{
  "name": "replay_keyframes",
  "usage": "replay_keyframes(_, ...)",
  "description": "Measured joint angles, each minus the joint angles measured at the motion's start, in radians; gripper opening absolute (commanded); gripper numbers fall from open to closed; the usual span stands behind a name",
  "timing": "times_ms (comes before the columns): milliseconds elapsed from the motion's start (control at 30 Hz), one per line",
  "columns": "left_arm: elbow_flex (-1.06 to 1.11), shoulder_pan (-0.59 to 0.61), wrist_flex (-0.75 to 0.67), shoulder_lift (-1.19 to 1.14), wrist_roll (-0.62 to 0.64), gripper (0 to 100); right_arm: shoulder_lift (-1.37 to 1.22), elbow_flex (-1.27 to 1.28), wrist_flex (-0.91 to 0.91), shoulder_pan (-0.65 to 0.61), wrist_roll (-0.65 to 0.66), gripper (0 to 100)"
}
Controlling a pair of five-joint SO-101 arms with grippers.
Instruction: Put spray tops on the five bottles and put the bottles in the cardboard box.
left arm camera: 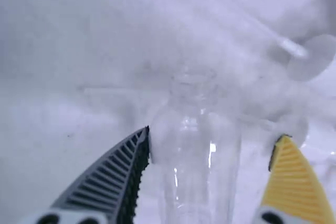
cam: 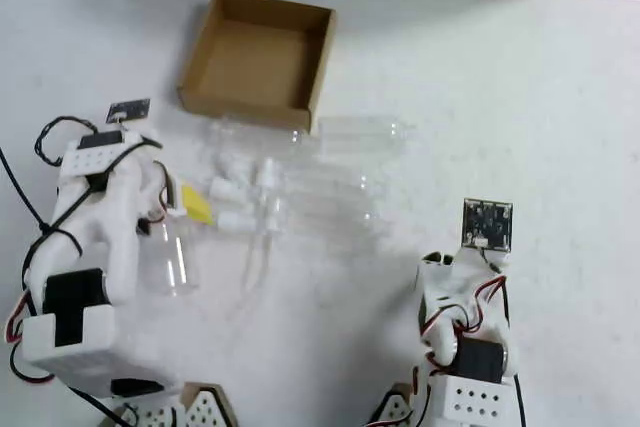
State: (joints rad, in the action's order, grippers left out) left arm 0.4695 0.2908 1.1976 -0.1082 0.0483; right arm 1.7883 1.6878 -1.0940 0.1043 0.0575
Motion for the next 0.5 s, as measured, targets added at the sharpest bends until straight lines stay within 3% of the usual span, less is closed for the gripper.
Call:
replay_keyframes(133,0.000,0.000,0.000,0.000,-0.002,10,0.000,0.000,0.000,0.000,0.000,1.7)
replay_keyframes(500,-0.002,0.000,0.003,0.000,-0.051,11,0.000,0.000,0.000,0.000,0.000,1.7)
